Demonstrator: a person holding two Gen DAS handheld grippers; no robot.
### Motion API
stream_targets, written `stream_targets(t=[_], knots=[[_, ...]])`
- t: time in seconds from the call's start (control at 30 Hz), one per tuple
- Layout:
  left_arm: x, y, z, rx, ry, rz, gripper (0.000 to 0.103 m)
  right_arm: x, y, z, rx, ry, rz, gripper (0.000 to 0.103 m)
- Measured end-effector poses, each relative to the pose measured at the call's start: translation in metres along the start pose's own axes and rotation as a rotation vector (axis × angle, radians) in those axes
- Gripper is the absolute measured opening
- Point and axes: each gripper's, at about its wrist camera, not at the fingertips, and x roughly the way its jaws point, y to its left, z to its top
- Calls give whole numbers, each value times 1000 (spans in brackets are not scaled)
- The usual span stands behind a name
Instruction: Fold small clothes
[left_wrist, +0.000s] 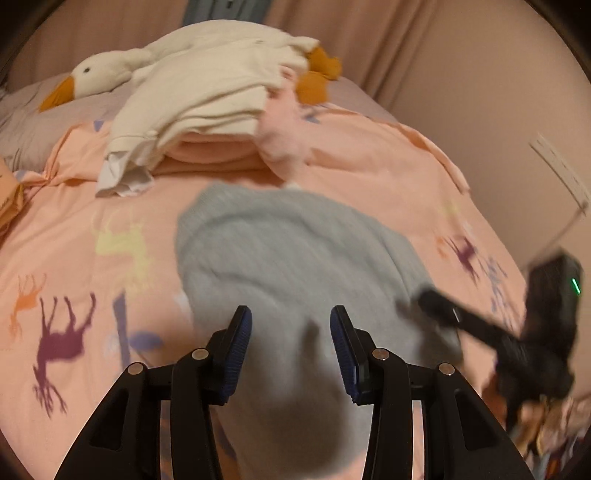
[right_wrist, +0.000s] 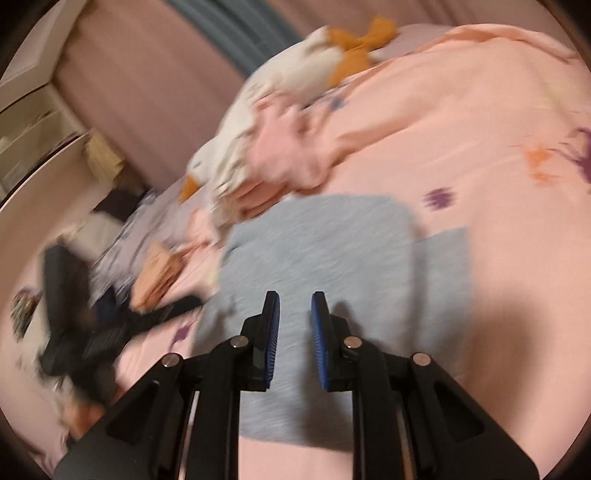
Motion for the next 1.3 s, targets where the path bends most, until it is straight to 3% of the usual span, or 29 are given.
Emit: stream_targets(t=[0.2,0.37,0.43,0.47,0.5,0.57,0.67,0.77,0.93,1.3], knots=[[11,-7,-24,41,38,27,42,24,-23,1,56,93,-123,10],[2,-3,-33,1,30,32,42,12,-35,3,107,101,-83,11],[-8,5,-37,-43,20,7,44,4,-41,10,138,77,-76,22],[-14,10,-41,-68,18,-1,50,-1,-42,12,136,59,-90,38],[-17,16,-44,-92,18,-3,59,-10,-45,14,135,37,-112,62],[-23,30,-50,-155,21,-17,63,-26,-53,15,156,1,-150,71],[-27,47,-54,-244,32,-65,63,-37,-72,17,233,-18,-133,71],[-23,64,-56,-350,51,-158,65,-30,-85,14,292,28,-115,71],[-9,77,-53,-454,64,-233,69,-7,-71,10,249,133,-53,74],[26,76,-44,-490,94,-300,72,19,-58,5,211,186,13,74]])
